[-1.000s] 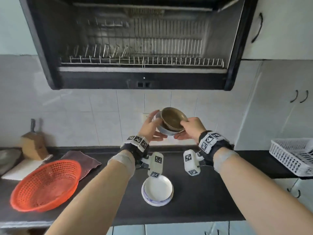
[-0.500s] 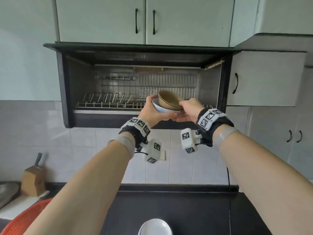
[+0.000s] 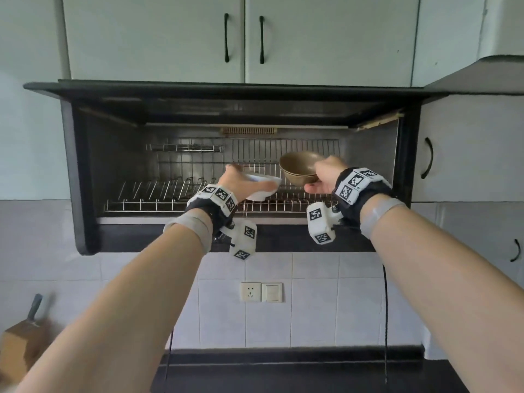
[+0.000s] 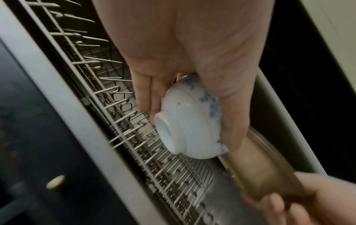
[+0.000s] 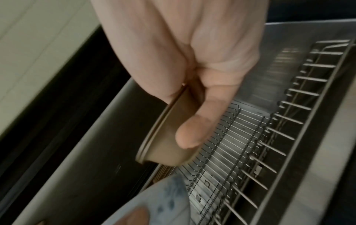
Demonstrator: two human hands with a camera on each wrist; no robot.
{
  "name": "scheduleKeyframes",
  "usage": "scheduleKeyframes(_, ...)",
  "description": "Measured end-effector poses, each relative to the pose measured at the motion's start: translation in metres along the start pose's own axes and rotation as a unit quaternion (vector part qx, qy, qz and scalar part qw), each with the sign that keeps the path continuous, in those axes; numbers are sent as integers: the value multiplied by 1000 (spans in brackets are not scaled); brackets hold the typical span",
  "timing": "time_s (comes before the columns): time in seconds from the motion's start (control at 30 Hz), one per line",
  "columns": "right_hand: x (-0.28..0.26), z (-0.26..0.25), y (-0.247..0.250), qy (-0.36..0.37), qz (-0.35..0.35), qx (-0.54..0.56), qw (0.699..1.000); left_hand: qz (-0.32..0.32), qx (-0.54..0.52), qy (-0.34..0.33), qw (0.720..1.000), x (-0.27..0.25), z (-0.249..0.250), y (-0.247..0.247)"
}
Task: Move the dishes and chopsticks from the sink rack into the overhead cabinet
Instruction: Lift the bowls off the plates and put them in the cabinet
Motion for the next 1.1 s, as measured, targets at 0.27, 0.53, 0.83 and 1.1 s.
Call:
scheduleKeyframes(0.27, 80, 22, -35, -32, -56, -89, 994, 12, 57, 58, 997, 86, -37, 5)
scheduleKeyframes(0.53, 102, 48, -39, -87, -62, -121, 987, -28, 163, 95, 982, 91, -54, -6)
scheduleKeyframes(0.83, 110, 51, -44, -48, -112, -94, 988, -32, 229, 82, 969, 108, -44, -22)
scheduleKeyframes(1.1, 113, 20, -47, 102, -51, -293, 949, -40, 288, 80, 953, 126, -39, -34)
Point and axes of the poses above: each hand's wrist, its own x-axis towards the middle knuckle, its own y-axis out of the back of the hand, z = x × y, the point moved 9 cm from there along x, towards the middle knuckle, and after that the axes turned 4 degrees about z, right-handed, at the moved point
